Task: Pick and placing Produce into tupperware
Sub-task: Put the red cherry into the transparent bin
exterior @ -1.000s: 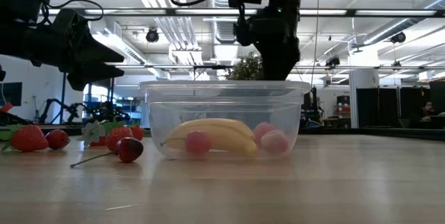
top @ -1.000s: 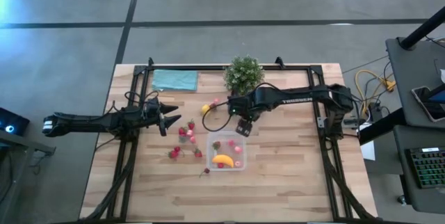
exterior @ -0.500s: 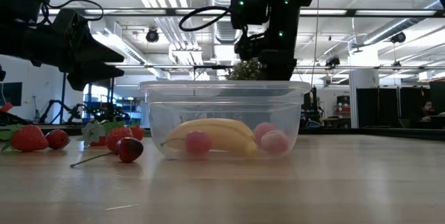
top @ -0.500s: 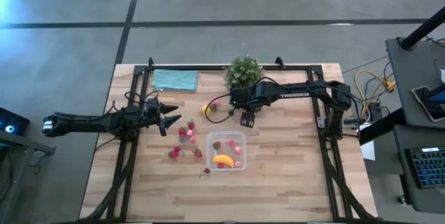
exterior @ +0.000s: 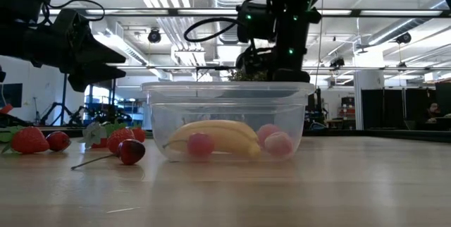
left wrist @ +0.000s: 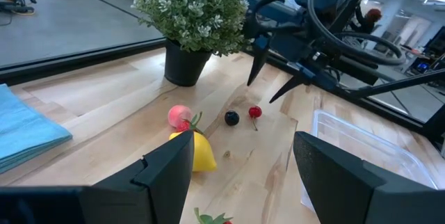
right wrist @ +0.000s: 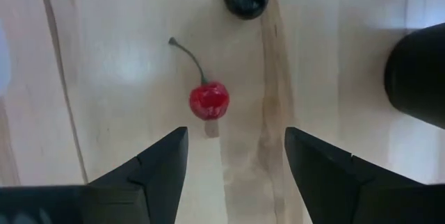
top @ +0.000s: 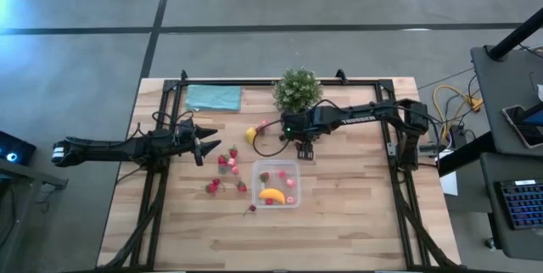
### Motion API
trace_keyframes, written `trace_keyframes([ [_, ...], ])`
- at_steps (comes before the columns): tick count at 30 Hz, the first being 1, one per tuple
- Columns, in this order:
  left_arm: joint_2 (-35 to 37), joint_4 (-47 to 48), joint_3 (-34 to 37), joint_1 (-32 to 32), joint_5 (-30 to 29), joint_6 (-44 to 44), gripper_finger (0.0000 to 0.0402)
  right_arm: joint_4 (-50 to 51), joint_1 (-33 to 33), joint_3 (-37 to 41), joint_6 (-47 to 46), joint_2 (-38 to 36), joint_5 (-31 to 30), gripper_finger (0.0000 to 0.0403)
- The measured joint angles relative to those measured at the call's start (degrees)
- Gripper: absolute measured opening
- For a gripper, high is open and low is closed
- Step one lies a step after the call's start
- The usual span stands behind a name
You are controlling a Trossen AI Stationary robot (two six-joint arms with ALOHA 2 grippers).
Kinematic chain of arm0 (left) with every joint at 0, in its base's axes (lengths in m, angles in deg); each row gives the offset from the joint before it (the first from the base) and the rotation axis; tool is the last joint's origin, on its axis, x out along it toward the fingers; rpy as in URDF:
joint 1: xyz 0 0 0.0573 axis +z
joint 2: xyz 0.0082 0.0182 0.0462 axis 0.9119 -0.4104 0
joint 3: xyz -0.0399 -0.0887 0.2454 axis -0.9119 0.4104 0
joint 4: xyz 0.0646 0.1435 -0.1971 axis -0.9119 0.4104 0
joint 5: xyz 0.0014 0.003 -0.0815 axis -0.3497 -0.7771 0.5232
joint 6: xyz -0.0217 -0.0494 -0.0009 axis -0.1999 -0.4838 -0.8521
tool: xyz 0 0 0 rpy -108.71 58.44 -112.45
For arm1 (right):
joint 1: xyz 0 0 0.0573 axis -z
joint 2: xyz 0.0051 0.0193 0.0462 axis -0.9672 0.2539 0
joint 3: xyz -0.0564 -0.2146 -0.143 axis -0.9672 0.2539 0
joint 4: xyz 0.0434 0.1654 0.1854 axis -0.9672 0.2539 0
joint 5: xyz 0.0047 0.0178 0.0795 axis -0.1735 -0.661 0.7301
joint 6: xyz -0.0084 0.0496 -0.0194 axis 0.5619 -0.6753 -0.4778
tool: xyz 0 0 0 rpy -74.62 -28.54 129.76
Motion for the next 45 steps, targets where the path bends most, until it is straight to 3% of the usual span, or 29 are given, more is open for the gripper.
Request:
trace_keyframes([
  [12, 0.0, 0.0, 0.0, 0.0, 0.0, 0.0, 0.0233, -11.0, -0.3, 4.6, 2.5, 0.0, 3.3, 0.0233],
  [45, 0.0, 0.0, 0.0, 0.0, 0.0, 0.0, 0.0233, -22.2, -0.5, 12.1, -5.0, 0.0, 1.5, 0.0218],
])
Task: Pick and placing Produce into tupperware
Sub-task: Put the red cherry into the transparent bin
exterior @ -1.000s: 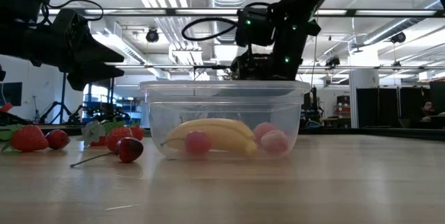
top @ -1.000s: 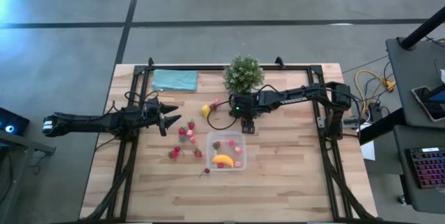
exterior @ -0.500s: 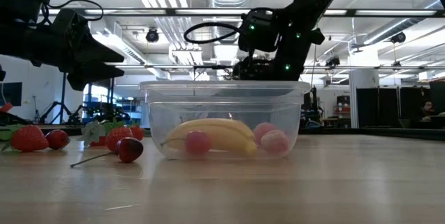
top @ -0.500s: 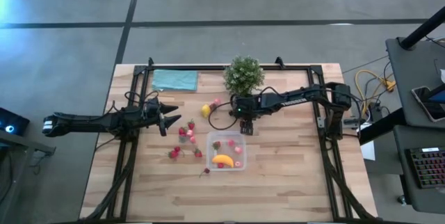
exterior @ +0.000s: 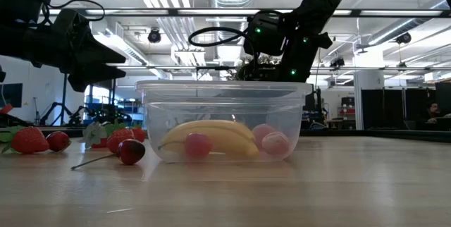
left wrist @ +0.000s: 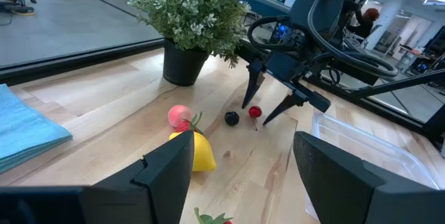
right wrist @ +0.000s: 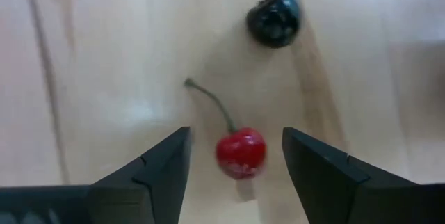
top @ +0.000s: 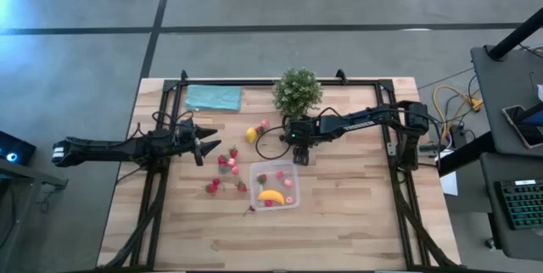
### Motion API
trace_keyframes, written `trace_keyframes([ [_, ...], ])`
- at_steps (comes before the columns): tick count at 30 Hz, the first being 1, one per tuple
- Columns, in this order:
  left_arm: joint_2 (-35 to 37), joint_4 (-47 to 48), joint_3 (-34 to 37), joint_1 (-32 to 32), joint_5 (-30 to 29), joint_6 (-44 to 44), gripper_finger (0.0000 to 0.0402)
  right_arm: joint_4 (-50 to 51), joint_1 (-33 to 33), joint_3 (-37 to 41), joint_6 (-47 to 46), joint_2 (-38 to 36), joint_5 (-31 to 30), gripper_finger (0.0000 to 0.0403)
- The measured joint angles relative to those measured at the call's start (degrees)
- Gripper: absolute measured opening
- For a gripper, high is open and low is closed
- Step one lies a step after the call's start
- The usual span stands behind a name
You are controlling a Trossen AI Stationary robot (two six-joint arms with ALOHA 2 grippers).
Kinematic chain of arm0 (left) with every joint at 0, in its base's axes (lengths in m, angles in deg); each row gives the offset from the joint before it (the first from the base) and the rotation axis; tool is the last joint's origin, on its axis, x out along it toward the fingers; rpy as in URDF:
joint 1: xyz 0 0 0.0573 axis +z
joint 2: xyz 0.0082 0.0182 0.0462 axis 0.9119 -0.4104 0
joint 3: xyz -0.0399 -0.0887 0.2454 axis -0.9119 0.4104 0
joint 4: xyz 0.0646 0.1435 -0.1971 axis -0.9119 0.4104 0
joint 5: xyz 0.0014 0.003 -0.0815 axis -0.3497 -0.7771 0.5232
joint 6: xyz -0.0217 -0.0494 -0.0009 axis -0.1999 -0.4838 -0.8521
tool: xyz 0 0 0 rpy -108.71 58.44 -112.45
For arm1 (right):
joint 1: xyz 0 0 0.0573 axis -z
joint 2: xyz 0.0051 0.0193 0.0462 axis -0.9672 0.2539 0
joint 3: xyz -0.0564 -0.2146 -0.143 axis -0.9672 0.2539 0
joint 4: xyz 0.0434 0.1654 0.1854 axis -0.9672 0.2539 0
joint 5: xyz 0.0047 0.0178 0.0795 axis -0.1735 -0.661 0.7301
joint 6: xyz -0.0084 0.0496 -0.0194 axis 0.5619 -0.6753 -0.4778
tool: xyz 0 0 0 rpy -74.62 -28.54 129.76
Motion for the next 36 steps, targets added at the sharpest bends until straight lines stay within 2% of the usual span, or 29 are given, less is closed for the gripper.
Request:
trace_keyframes([
  [11, 0.0, 0.0, 0.0, 0.0, 0.0, 0.0, 0.0233, 0.3, 0.0, 0.1, -0.3, 0.0, -0.2, 0.0157],
  [23, 0.0, 0.0, 0.0, 0.0, 0.0, 0.0, 0.0233, 0.7, 0.0, 0.1, -6.3, 0.0, -0.5, 0.0092],
  [31, 0.0, 0.0, 0.0, 0.0, 0.0, 0.0, 0.0233, 0.8, 0.0, -0.8, -9.4, 0.0, -0.4, 0.0085],
  [36, 0.0, 0.0, 0.0, 0.0, 0.0, 0.0, 0.0233, 3.9, -0.2, -4.6, -11.2, -0.2, -0.4, 0.0087],
])
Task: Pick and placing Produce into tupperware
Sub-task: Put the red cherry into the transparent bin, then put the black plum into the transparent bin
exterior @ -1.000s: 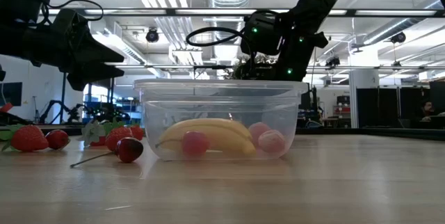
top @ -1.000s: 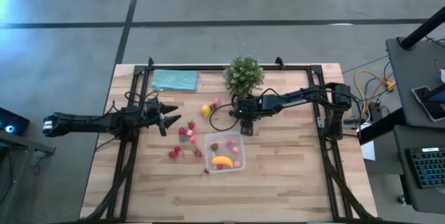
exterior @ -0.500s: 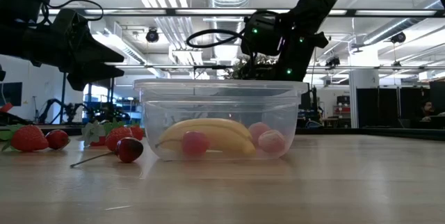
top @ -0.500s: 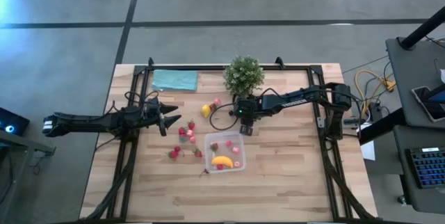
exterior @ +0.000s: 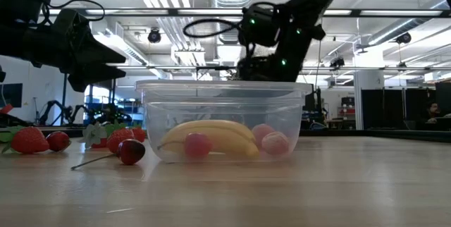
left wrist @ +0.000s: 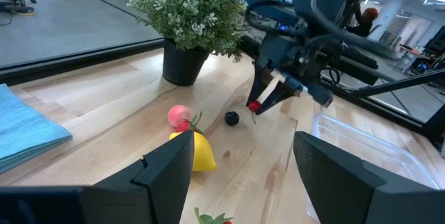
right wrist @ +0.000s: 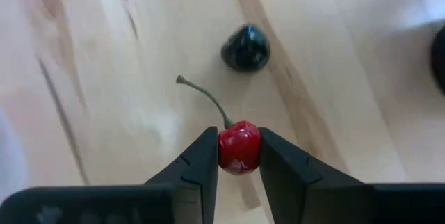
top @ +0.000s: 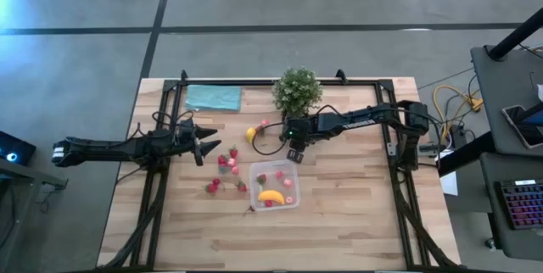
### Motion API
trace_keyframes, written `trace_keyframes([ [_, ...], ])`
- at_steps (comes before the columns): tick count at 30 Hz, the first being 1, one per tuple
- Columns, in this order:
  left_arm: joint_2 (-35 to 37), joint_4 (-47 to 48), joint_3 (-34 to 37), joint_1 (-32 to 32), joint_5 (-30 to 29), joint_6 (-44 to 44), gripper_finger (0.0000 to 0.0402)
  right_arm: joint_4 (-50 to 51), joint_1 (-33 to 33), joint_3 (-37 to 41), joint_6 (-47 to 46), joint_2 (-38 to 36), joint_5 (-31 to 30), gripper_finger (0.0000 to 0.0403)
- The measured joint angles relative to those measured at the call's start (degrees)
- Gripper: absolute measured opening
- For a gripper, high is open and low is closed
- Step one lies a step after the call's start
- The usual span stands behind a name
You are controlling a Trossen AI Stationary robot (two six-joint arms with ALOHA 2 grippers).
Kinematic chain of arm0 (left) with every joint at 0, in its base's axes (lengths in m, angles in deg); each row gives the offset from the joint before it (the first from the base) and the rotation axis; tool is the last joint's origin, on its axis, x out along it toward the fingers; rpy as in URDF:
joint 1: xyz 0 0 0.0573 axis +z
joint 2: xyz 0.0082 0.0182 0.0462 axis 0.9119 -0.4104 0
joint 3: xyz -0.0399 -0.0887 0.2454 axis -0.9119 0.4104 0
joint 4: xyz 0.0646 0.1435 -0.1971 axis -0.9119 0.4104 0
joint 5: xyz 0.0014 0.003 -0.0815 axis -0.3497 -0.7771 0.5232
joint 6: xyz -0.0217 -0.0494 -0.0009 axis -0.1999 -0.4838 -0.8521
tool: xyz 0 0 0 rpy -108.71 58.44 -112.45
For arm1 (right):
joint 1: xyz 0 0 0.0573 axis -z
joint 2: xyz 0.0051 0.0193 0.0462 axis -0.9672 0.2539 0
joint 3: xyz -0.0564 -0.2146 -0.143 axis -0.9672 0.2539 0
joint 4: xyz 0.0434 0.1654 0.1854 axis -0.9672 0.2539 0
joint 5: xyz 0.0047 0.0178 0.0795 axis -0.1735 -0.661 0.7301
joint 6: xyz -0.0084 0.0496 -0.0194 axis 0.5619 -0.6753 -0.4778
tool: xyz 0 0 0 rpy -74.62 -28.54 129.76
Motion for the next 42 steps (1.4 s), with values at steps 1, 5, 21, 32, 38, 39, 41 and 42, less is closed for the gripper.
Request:
trace_keyframes([
  [1, 0.0, 0.0, 0.0, 0.0, 0.0, 0.0, 0.0233, 1.1, -0.1, -1.3, 0.0, 0.0, 0.0, 0.0086],
  [5, 0.0, 0.0, 0.0, 0.0, 0.0, 0.0, 0.0233, 5.4, -0.9, -7.3, 0.1, -0.1, 0.0, 0.0081],
  [21, 0.0, 0.0, 0.0, 0.0, 0.0, 0.0, 0.0233, 17.6, -15.2, -22.2, -8.4, 0.1, 0.2, 0.0100],
  [32, 0.0, 0.0, 0.0, 0.0, 0.0, 0.0, 0.0233, 17.3, -20.4, -21.5, -12.9, 0.1, -1.5, 0.0153],
  [38, 0.0, 0.0, 0.0, 0.0, 0.0, 0.0, 0.0233, 17.1, -20.5, -21.5, -23.6, 0.1, -8.6, 0.0185],
  [39, 0.0, 0.0, 0.0, 0.0, 0.0, 0.0, 0.0233, 17.1, -20.5, -21.5, -26.2, 0.1, -9.8, 0.0187],
  [41, 0.0, 0.0, 0.0, 0.0, 0.0, 0.0, 0.0233, 16.9, -20.5, -21.5, -31.3, 0.1, -12.3, 0.0188],
  [42, 0.0, 0.0, 0.0, 0.0, 0.0, 0.0, 0.0233, 16.7, -20.4, -21.5, -33.6, 0.1, -13.6, 0.0187],
])
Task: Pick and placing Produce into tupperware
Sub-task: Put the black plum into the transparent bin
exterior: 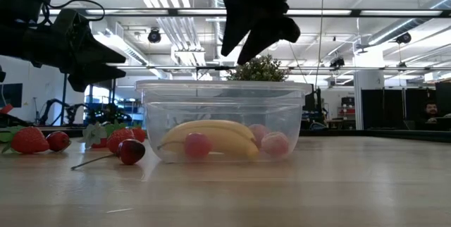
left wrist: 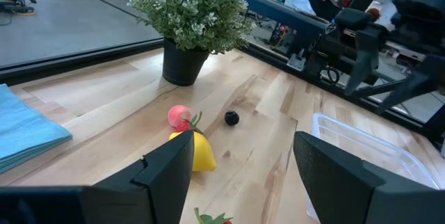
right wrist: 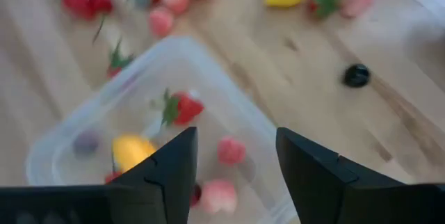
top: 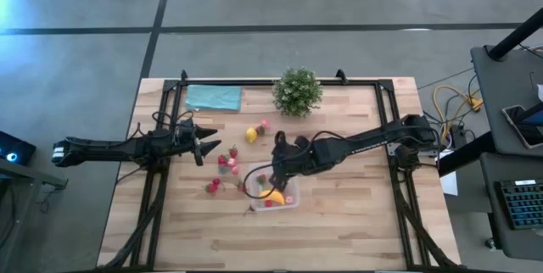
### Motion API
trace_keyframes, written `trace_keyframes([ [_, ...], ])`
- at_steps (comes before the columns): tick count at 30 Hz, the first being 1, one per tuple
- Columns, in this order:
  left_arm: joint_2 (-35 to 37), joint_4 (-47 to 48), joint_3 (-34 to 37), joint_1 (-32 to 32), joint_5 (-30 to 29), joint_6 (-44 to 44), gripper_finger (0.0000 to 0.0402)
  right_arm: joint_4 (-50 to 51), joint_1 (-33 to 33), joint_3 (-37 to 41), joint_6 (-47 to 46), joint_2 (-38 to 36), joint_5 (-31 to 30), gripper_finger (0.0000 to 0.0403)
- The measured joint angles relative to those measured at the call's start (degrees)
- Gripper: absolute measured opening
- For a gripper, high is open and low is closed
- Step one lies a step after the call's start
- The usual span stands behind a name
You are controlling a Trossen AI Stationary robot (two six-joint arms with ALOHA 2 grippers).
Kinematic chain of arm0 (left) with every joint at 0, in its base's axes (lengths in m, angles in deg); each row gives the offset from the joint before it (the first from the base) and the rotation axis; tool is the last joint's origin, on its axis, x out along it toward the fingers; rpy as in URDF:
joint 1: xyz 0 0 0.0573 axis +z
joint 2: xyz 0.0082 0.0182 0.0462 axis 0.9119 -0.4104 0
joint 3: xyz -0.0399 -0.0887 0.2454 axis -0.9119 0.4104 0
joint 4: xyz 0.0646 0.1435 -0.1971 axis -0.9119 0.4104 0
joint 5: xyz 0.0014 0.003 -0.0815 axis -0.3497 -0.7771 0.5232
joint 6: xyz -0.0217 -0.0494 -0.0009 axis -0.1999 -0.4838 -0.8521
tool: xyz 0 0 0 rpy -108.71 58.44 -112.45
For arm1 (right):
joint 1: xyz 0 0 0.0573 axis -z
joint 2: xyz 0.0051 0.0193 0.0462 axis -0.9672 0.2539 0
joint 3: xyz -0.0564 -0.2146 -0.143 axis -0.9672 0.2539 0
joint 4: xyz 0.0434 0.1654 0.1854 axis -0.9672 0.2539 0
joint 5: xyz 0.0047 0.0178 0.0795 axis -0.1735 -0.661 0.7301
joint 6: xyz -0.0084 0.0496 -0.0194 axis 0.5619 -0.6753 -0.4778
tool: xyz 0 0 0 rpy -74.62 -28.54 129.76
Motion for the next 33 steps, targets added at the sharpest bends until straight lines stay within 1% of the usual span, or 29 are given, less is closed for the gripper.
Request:
trace_keyframes([
  [3, 0.0, 0.0, 0.0, 0.0, 0.0, 0.0, 0.0233, -0.1, 0.4, 0.0, -7.8, 0.0, -3.1, 0.0183],
  [7, 0.0, 0.0, 0.0, 0.0, 0.0, 0.0, 0.0233, -0.7, 1.9, 0.0, -18.5, 0.0, -3.4, 0.0178],
  [11, 0.0, 0.0, 0.0, 0.0, 0.0, 0.0, 0.0233, -0.7, 4.8, 0.1, -19.7, 0.0, -2.2, 0.0176],
  [14, 0.0, 0.0, 0.0, 0.0, 0.0, 0.0, 0.0233, -0.7, 8.5, 1.0, -22.6, 0.2, 1.8, 0.0176],
  [17, 0.0, 0.0, 0.0, 0.0, 0.0, 0.0, 0.0233, -0.8, 11.9, 1.4, -26.3, 1.5, 4.2, 0.0175],
  [20, 0.0, 0.0, 0.0, 0.0, 0.0, 0.0, 0.0233, -1.4, 14.2, 1.1, -31.8, 3.5, 9.2, 0.0175],
  [22, 0.0, 0.0, 0.0, 0.0, 0.0, 0.0, 0.0233, -2.8, 14.9, 0.5, -32.3, 5.2, 11.7, 0.0175],
  [28, 0.0, 0.0, 0.0, 0.0, 0.0, 0.0, 0.0233, -2.2, 15.9, -1.9, -33.5, 11.6, 12.9, 0.0175],
  [33, 0.0, 0.0, 0.0, 0.0, 0.0, 0.0, 0.0233, 0.1, 16.0, -4.4, -35.7, 13.4, 11.2, 0.0175],
])
